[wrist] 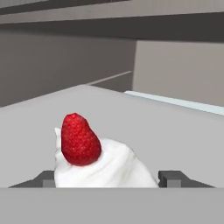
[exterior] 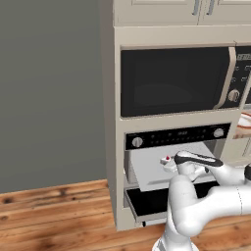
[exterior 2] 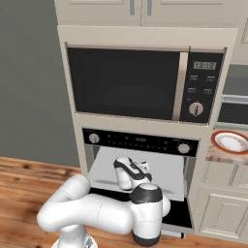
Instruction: Take the baked cake out of the oven and place it on the plate for cooling. Then close the oven door.
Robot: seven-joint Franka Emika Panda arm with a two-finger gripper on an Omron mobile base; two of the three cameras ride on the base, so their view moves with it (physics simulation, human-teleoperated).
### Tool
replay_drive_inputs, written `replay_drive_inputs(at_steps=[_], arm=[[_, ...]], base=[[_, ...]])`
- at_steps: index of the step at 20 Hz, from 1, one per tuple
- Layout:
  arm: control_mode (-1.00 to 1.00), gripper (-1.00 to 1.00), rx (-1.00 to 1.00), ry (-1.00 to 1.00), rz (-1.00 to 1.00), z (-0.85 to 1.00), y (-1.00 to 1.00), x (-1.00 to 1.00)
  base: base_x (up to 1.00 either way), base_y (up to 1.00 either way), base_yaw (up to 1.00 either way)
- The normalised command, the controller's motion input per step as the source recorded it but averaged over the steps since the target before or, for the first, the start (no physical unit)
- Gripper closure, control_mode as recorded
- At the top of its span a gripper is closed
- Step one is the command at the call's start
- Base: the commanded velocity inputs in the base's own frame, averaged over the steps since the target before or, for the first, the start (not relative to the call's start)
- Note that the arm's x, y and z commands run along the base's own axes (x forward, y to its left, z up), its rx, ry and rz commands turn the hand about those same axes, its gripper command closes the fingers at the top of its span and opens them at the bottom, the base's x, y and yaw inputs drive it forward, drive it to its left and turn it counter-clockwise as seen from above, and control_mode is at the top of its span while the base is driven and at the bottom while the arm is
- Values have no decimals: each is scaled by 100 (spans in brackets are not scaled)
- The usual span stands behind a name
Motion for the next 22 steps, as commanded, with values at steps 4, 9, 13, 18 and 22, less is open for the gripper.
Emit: replay_drive_inputs(at_steps=[4,9,13,18,22], arm=[[-100,100,0,0,0,0,-1,-31],[-100,100,0,0,0,0,-3,-24],[-100,100,0,0,0,0,-4,-19],[-100,100,0,0,0,0,0,-2],[-100,100,0,0,-1,0,-6,-10]], base=[[0,0,0],[0,0,0],[0,0,0],[0,0,0],[0,0,0]])
